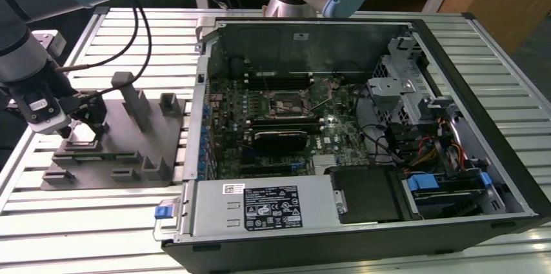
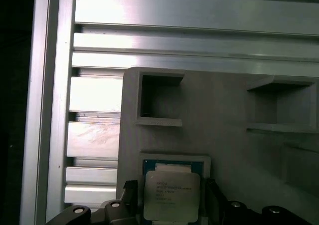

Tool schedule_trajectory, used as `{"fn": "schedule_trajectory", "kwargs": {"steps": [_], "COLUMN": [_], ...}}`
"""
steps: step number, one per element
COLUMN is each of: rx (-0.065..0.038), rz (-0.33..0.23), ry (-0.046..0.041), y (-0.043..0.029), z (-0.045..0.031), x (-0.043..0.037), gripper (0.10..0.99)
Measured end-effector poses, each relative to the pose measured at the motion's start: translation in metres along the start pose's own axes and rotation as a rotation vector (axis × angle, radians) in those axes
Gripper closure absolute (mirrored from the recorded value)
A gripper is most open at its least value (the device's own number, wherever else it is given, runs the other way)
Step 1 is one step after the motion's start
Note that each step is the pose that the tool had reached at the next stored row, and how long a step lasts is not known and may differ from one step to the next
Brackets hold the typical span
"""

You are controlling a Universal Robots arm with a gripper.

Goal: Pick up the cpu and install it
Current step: 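Pick up the cpu and move it towards the insertion slot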

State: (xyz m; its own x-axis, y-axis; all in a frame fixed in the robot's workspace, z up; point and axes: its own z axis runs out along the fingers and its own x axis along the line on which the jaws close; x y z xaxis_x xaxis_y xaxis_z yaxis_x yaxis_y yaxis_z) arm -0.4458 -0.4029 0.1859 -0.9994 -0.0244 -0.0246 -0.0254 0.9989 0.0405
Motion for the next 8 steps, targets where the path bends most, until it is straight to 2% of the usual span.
{"fn": "schedule_trajectory", "kwargs": {"steps": [8], "rx": [0.0], "rz": [-0.012], "ry": [0.0005], "y": [0.0], "z": [0.0003], "x": [0.0], "gripper": [0.439]}}
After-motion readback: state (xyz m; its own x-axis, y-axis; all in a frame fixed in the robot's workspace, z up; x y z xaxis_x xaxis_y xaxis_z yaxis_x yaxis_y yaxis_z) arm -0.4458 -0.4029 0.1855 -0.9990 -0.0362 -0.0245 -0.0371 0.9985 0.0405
